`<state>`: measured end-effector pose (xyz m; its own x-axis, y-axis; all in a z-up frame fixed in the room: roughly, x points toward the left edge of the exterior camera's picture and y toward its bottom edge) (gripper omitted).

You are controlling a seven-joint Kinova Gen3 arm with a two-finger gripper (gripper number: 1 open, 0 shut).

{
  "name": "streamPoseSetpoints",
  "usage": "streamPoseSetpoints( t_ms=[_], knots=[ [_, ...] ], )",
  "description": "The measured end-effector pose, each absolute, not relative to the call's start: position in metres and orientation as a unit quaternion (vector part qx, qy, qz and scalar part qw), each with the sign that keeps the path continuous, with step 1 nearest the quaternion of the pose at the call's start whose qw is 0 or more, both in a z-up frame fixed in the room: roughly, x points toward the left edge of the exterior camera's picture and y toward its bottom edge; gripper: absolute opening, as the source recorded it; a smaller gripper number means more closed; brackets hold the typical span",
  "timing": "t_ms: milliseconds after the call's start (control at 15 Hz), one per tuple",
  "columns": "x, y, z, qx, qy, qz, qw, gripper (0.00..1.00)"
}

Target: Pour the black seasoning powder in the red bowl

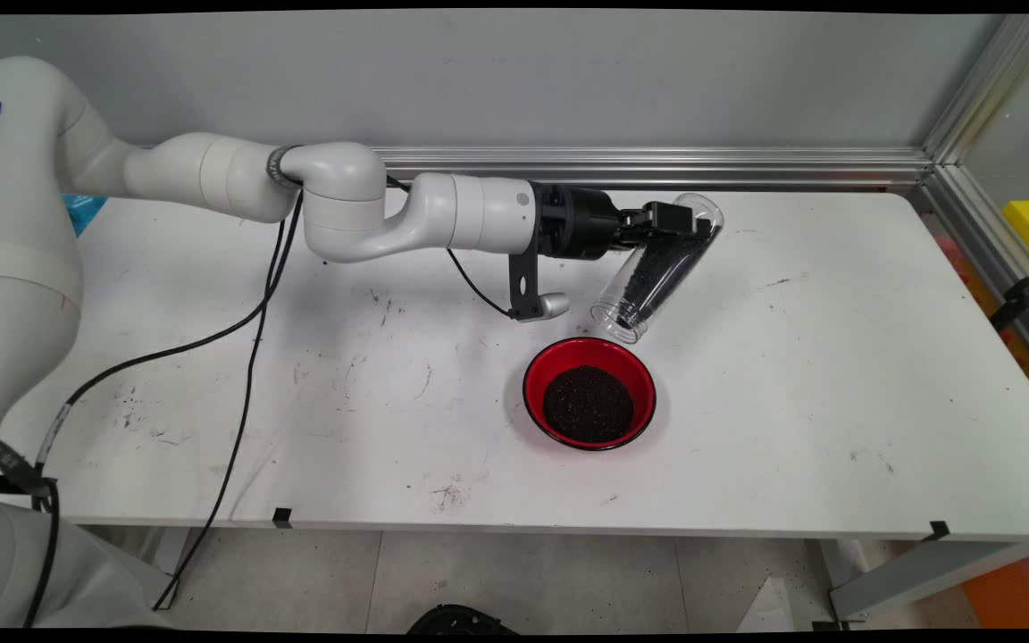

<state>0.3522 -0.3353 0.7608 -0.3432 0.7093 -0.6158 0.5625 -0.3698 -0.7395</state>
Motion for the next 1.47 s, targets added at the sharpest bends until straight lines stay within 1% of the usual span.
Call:
streamPoseSetpoints(
  t_ms=[1467],
  knots=[
    [0.3485,-0.3271,0.7637,-0.592,-0.5,0.631,0.04,0.0]
  ],
)
